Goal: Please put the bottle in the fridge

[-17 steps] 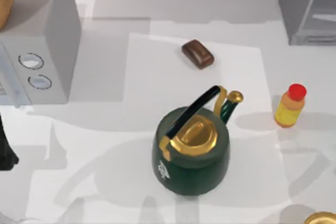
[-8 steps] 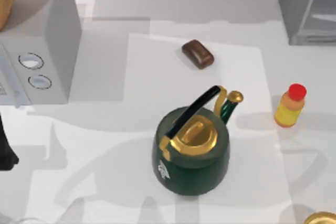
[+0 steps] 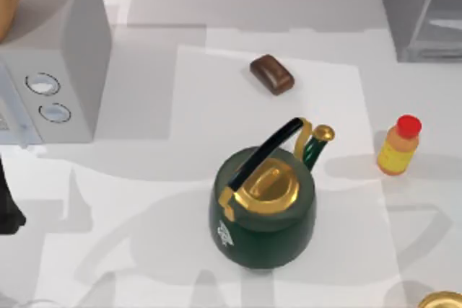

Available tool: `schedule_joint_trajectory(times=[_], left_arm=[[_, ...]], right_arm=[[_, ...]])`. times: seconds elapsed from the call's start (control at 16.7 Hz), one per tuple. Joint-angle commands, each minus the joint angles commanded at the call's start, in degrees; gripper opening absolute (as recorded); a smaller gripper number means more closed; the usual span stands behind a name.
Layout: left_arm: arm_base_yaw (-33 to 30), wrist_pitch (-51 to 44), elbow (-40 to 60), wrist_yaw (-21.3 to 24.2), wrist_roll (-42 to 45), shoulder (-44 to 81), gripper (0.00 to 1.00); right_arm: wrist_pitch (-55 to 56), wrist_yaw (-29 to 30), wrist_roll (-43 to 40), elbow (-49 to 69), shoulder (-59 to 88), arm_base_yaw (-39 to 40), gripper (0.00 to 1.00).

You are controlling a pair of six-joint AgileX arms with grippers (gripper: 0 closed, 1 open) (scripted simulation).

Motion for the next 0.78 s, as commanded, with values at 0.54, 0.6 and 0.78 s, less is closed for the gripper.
schedule_joint_trajectory(times=[0.54,0.6,0.78], left_arm=[[0.0,0.0,0.0,0.0,0.0,0.0,1.0],[0.0,0.0,0.0,0.0,0.0,0.0,1.0],[0.0,0.0,0.0,0.0,0.0,0.0,1.0]], right_arm=[[9.27,-0.21,9.43,-2.02,-1.96,3.84,1.0],[12.75,-0.21,12.66,-2.51,-1.9,5.08,1.0],[24.55,0.03,22.22,-4.66,-0.87,8.71,1.0]])
